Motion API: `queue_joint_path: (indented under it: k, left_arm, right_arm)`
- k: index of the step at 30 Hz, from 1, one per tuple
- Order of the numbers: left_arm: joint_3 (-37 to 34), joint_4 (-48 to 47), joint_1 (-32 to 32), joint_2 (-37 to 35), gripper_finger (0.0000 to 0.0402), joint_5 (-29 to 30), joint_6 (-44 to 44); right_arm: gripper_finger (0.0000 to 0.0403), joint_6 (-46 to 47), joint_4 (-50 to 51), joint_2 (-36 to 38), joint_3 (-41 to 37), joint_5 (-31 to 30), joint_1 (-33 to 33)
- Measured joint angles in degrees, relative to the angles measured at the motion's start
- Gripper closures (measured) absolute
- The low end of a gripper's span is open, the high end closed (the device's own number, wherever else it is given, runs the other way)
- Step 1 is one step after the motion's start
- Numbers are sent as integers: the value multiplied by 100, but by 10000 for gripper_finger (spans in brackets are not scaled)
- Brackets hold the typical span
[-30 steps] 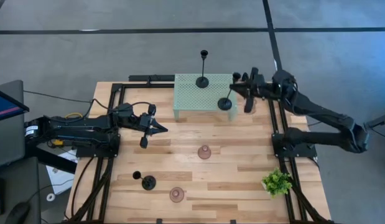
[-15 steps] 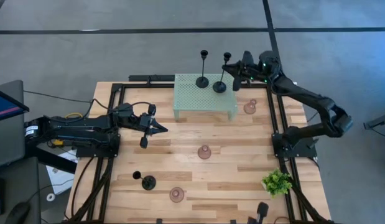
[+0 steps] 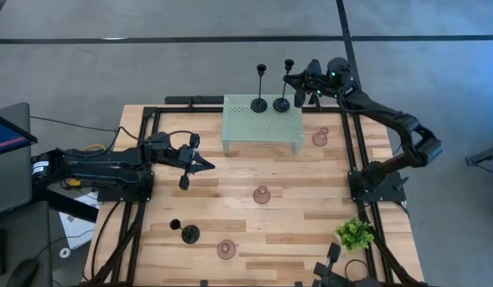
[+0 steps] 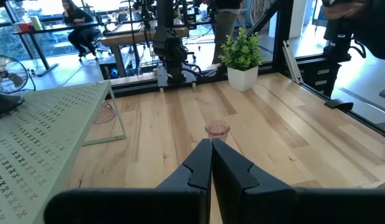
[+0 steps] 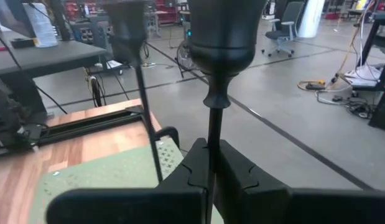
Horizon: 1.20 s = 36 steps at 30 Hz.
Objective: Pick & Place candle stick holders
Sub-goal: Put the top black candle holder on the shelf
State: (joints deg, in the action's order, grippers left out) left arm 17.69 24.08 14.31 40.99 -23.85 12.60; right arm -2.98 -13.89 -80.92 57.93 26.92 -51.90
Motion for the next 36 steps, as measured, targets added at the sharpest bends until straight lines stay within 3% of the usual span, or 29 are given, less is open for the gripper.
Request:
queue_joint_path:
  k: [36]
  left_arm:
    - [0,0,-1,0,390,1,0]
  right_arm:
    - [402,-32,138,-34,9,46,-103]
